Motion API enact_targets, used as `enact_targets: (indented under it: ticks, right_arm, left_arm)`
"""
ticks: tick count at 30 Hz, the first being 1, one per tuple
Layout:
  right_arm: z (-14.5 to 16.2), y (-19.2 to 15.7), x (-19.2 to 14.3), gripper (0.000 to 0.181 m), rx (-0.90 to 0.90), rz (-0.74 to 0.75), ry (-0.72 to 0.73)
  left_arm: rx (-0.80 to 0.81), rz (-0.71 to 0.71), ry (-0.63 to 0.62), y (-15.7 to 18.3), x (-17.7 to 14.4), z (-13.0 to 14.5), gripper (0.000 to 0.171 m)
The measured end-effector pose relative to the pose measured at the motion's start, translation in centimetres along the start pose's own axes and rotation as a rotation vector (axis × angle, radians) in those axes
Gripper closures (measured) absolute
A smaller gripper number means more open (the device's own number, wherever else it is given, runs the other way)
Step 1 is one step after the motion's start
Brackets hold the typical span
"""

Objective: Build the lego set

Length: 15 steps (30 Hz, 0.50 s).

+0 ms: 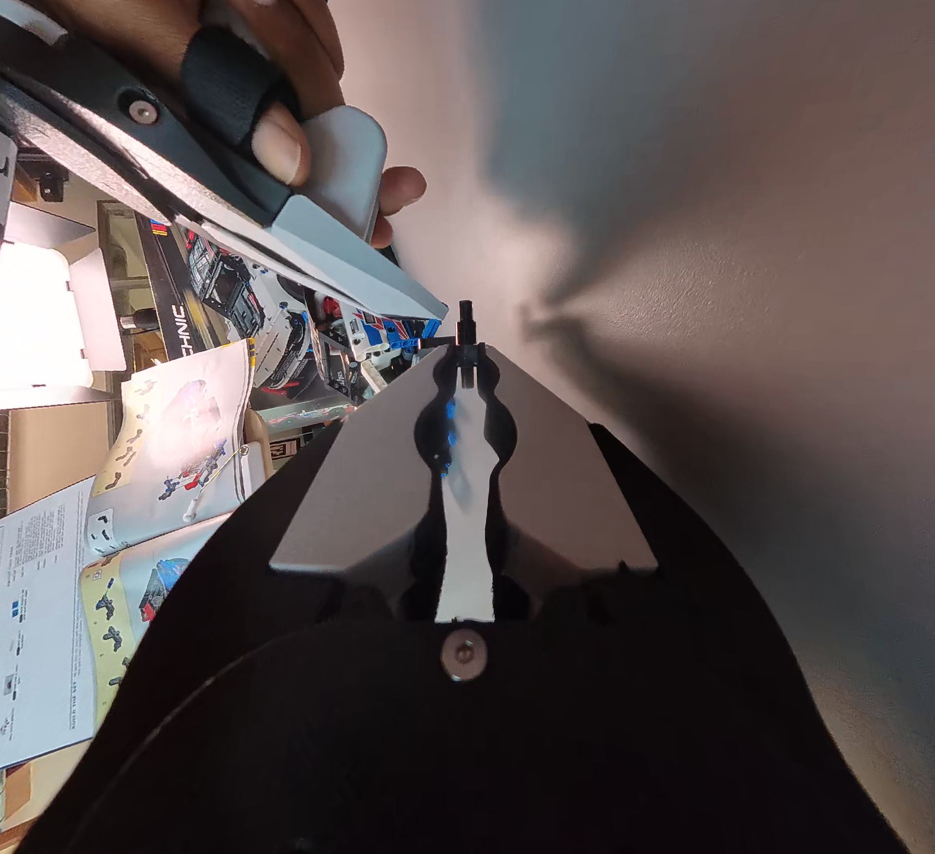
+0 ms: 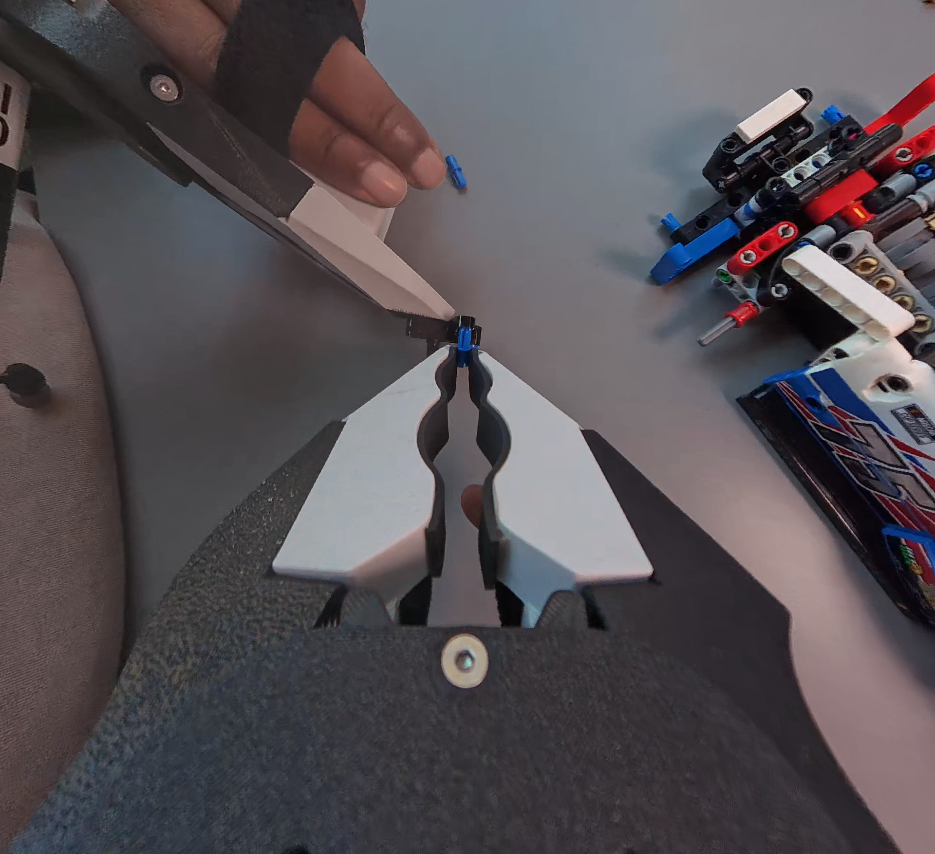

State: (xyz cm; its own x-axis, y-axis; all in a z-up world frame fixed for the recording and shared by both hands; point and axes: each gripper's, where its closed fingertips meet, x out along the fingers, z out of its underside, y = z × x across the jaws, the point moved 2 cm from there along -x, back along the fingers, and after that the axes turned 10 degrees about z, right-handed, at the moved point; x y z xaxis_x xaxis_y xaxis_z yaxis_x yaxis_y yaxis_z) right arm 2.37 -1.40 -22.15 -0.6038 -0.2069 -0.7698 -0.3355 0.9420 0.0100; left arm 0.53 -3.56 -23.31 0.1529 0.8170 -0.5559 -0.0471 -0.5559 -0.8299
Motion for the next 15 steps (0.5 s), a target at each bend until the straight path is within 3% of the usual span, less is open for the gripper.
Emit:
enact_targets:
  ticks: [7, 15]
  right_arm:
    - [1.5, -0.8, -0.1, 0.180, -0.110, -0.035, -0.124]
    - [1.6, -0.7, -0.2, 0.180, -0.078, -0.092, -0.204]
  left_arm:
    - [0.057, 0.047, 0.019, 1.0, 0.7, -1.3, 0.165]
    - [0.130, 0.053, -0.025, 0.9, 1.0, -1.2, 0.165]
